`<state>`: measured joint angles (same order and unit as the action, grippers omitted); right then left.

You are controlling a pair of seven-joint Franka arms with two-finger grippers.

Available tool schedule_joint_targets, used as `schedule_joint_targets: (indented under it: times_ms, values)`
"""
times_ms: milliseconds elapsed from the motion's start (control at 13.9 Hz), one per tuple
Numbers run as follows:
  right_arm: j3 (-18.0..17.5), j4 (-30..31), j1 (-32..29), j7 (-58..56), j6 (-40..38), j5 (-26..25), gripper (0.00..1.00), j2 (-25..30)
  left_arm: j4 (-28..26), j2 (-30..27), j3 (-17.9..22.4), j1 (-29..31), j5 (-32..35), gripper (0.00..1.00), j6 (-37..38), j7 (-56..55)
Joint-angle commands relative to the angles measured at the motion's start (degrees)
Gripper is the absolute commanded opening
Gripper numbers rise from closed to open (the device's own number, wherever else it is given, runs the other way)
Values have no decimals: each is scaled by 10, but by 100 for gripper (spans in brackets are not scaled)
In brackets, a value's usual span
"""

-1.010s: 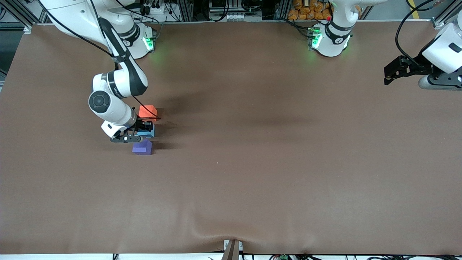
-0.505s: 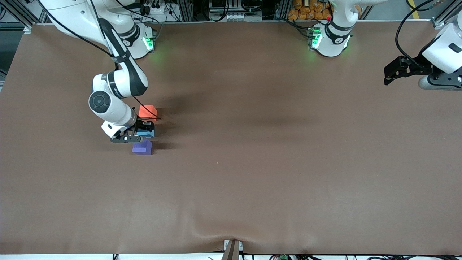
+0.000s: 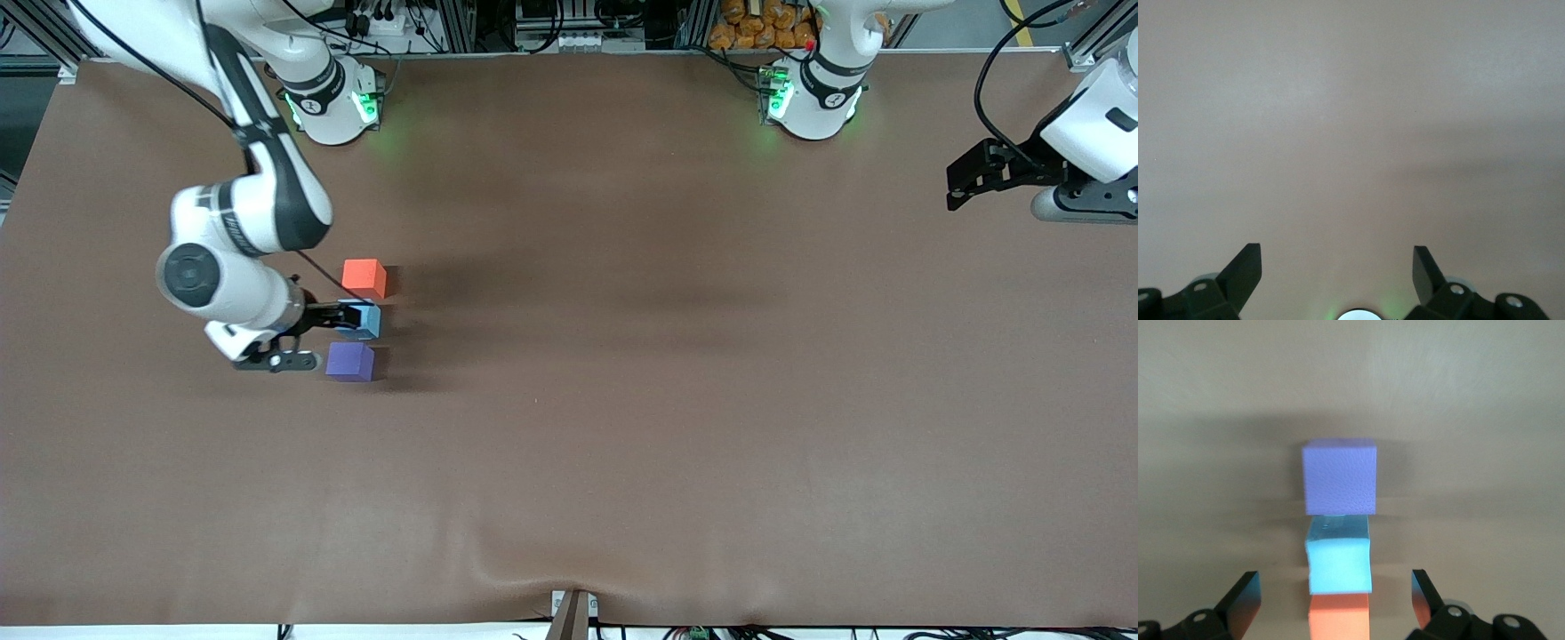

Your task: Place blue block between orange and purple blocks

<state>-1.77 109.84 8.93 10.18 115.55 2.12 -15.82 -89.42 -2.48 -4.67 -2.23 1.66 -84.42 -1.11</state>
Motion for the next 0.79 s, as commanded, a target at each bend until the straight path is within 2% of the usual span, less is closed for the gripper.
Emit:
schedule_joint_targets:
  times_ms: [0,288,577,721]
  values:
    - [-10,-120,-27,-13,-94,31,100,-10,5,1,-2,6,-10,100,3,7]
    - [-11,-279,-54,-20,-210,-9,100,-18,5,2,-2,6,-10,100,2,7]
    - [-26,-332,-89,-19,-274,-39,100,-7,5,1,-2,6,-10,100,1,7]
    - [-30,-363,-92,-20,-314,-35,100,3,5,1,-2,6,-10,100,1,7]
